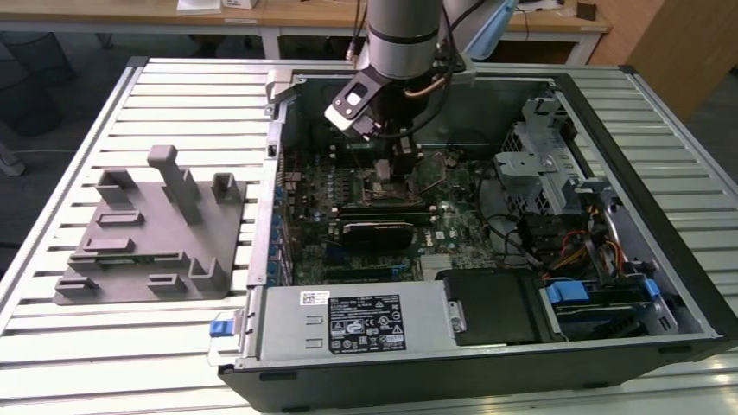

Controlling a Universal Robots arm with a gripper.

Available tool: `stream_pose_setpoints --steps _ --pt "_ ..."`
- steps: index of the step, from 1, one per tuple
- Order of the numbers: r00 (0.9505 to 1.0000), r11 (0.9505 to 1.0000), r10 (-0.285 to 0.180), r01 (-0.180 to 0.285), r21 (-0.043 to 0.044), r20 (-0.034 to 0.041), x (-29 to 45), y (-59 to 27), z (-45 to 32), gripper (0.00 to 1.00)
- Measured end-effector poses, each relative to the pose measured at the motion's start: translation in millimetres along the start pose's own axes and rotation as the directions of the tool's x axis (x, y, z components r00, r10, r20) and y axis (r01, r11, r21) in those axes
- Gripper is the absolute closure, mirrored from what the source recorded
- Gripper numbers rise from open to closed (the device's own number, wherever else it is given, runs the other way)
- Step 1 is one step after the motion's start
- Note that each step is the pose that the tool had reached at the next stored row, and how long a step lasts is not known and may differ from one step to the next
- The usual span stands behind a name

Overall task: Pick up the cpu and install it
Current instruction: 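Pick up the cpu and move it towards the insertion slot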

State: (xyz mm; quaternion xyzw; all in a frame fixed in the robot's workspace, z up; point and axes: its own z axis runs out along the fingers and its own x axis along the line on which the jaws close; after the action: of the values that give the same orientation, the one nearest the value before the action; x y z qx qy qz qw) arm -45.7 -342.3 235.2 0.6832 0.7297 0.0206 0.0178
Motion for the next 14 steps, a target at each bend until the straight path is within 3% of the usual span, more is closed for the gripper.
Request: stream_pose_setpoints --steps 6,14 --pt "1.0 1.0 0.002 -0.002 0.0 0.0002 -0.1 -0.6 10.3 0.47" --pt "1.0 1.0 0.002 -0.002 0.0 0.0001 -0.1 -0.9 17.2 0.47"
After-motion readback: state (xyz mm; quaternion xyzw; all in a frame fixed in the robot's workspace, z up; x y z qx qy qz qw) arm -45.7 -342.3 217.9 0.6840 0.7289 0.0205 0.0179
